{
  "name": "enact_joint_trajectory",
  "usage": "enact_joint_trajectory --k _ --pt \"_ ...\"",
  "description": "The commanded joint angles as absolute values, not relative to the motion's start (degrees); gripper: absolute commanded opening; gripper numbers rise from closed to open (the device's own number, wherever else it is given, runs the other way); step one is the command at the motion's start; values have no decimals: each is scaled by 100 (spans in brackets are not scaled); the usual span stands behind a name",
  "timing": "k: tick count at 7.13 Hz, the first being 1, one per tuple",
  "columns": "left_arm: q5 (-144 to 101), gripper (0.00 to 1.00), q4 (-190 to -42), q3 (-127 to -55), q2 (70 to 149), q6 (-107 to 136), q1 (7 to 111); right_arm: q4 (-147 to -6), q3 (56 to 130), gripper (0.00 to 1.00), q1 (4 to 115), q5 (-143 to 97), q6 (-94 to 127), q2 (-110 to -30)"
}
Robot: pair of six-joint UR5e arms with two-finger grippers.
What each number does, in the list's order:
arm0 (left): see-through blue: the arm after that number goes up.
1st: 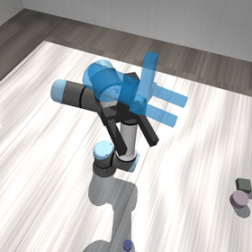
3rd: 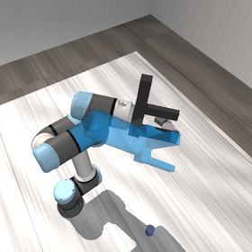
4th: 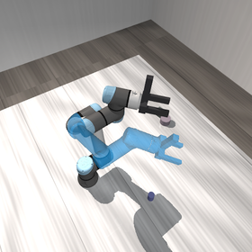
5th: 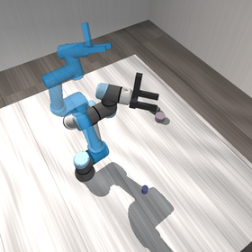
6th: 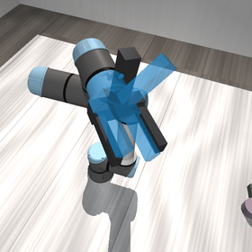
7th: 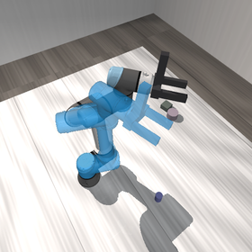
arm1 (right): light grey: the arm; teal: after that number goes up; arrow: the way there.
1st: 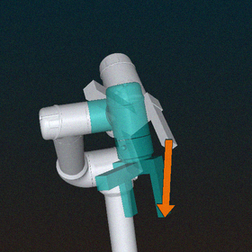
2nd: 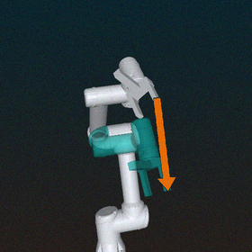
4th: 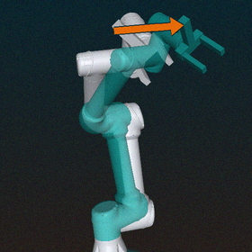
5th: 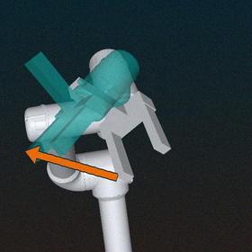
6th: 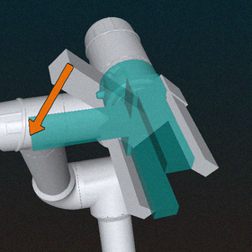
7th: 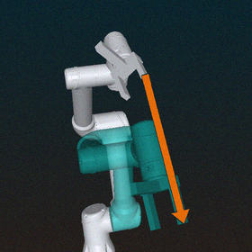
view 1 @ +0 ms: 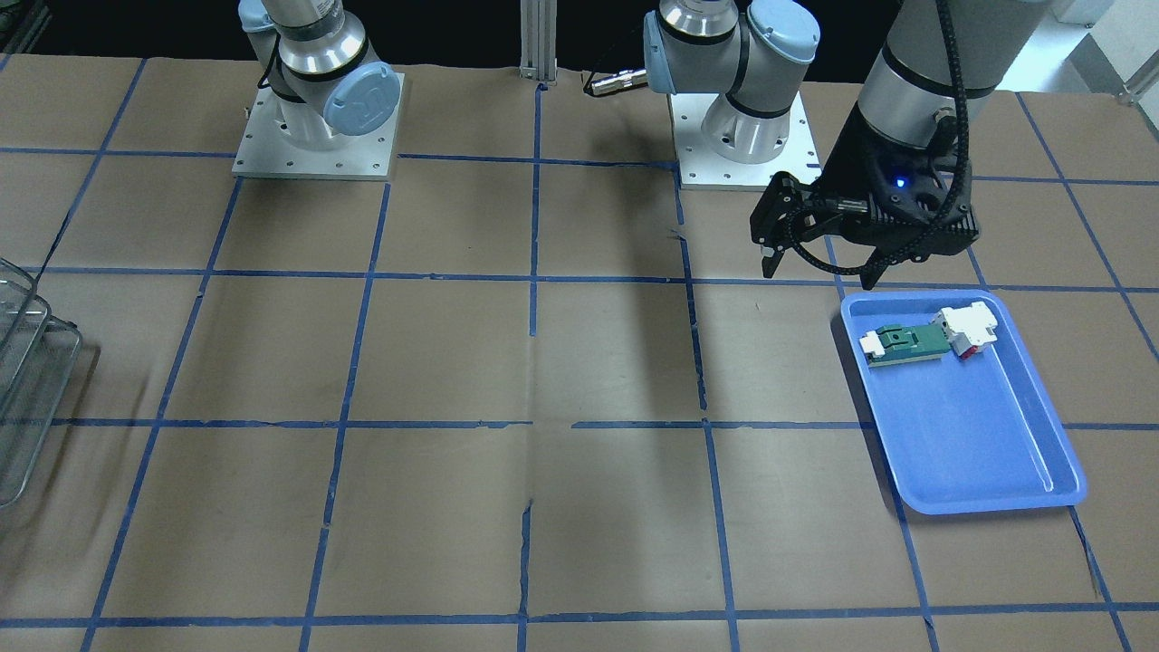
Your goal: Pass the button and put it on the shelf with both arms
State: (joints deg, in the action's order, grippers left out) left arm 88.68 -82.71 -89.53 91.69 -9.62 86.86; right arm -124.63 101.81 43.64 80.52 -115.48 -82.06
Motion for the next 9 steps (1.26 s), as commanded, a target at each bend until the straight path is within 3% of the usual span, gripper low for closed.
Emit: enact_joint_trajectory --k 1,5,7,9 --pt "8895 100 -8209 -8956 9176 -958 8684 -11902 10186 99 4577 8042 -10632 -8716" --pt "8886 100 -8209 -8956 9184 -949 8684 -11314 10222 100 7007 9007 -7009 -9446" --pt "8895 100 -8209 -8956 9176 -949 8675 -10952 9977 100 8255 9376 -4966 -9448" --pt "8895 100 -8209 -8956 9176 -949 8675 -10401 9460 100 8831 9370 -3400 -9230"
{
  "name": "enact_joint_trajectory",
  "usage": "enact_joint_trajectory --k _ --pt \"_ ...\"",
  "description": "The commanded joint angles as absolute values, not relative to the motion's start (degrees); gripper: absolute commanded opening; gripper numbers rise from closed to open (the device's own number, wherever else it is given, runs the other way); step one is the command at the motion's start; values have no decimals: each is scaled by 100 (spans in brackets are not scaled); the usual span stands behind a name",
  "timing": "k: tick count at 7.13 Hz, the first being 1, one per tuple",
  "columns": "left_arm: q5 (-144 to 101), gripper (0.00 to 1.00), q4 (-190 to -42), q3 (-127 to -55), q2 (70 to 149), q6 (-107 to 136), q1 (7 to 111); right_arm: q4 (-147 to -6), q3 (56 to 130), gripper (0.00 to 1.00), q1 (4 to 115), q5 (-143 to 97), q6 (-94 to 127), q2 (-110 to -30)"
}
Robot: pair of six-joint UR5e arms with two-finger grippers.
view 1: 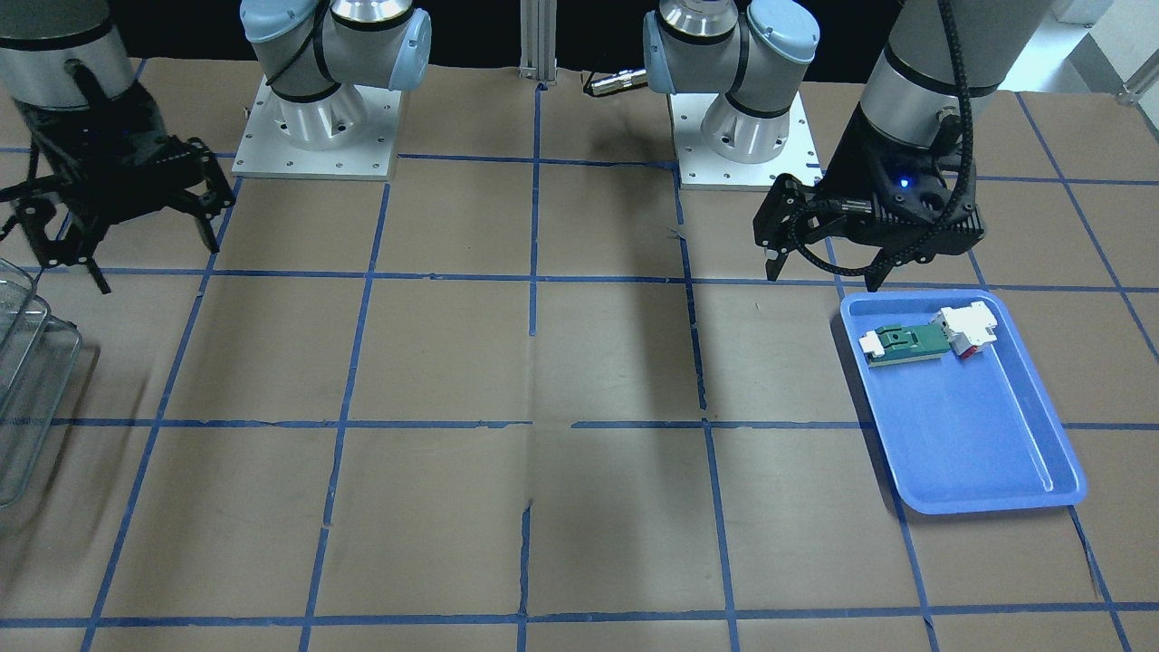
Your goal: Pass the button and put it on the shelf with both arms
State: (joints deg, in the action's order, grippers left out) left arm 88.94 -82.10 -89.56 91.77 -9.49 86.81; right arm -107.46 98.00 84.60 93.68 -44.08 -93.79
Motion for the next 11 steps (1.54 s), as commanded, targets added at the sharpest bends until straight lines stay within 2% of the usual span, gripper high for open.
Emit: enact_joint_trajectory --k 1,3,4,6,11 --pt "8895 100 -8209 -8956 9176 -949 8675 -9841 9039 100 8903 9282 -2766 -9055" --pt "8895 100 -8209 -8956 9184 -958 8675 -8872 8457 100 9200 9211 -1255 -8720" --pt "8895 100 -8209 -8956 9185 -958 8675 -8790 8438 100 9254 9211 -874 -8710" --pt "8895 100 -8209 -8947 9176 -958 8675 -8631 8533 100 9255 9027 67 -8649" --pt "8895 100 -8218 -8947 9176 -958 8684 -8754 8868 100 8843 9027 123 -8833"
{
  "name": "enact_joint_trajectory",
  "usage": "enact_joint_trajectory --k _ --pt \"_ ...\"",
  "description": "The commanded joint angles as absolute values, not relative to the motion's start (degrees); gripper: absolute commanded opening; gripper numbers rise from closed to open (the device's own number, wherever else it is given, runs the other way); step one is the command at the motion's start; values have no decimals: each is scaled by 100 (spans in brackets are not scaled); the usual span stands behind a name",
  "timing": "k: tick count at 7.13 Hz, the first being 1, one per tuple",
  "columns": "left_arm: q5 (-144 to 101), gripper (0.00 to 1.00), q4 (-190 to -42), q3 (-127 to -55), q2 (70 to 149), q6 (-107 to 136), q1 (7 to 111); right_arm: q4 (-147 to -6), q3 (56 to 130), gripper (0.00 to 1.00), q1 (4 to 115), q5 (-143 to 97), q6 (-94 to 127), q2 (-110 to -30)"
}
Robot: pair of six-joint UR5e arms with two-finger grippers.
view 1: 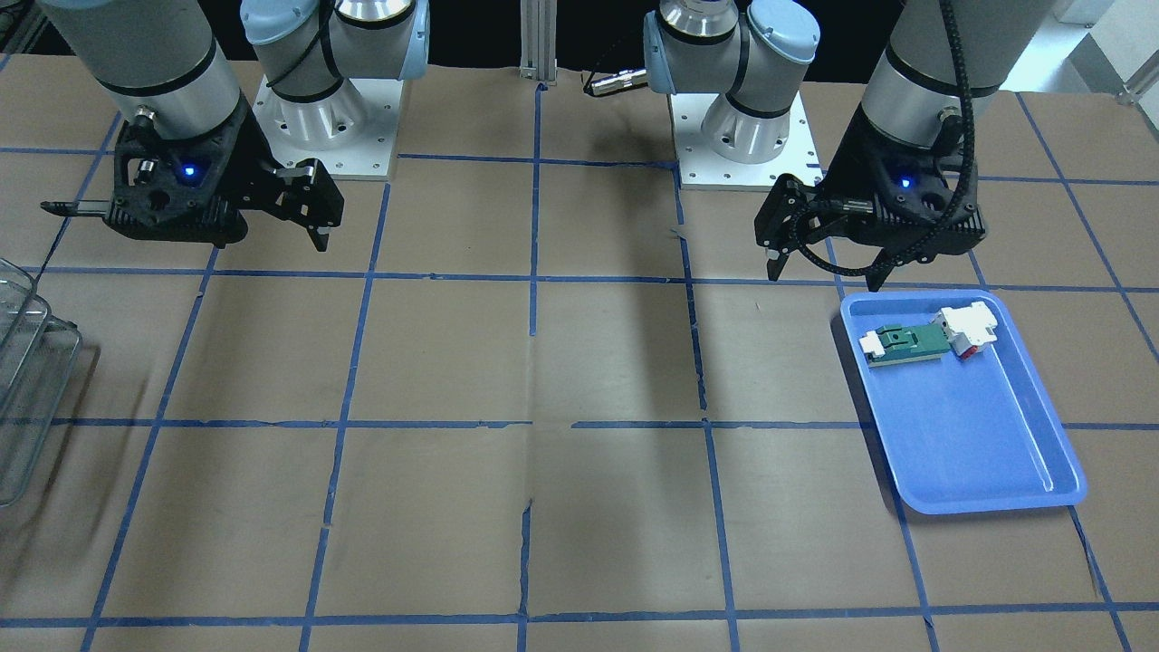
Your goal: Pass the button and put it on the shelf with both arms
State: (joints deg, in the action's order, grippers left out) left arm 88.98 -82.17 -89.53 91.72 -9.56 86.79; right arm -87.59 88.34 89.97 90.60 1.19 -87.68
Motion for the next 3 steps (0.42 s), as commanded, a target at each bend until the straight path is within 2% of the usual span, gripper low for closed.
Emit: enact_joint_trajectory --k 1,3 --pt "8877 100 -8209 -8939 9184 -949 8675 -8754 8859 100 8833 8992 140 -8833" --pt "8886 100 -8209 -8947 9176 -949 8684 -8728 8833 100 8833 8965 229 -8833"
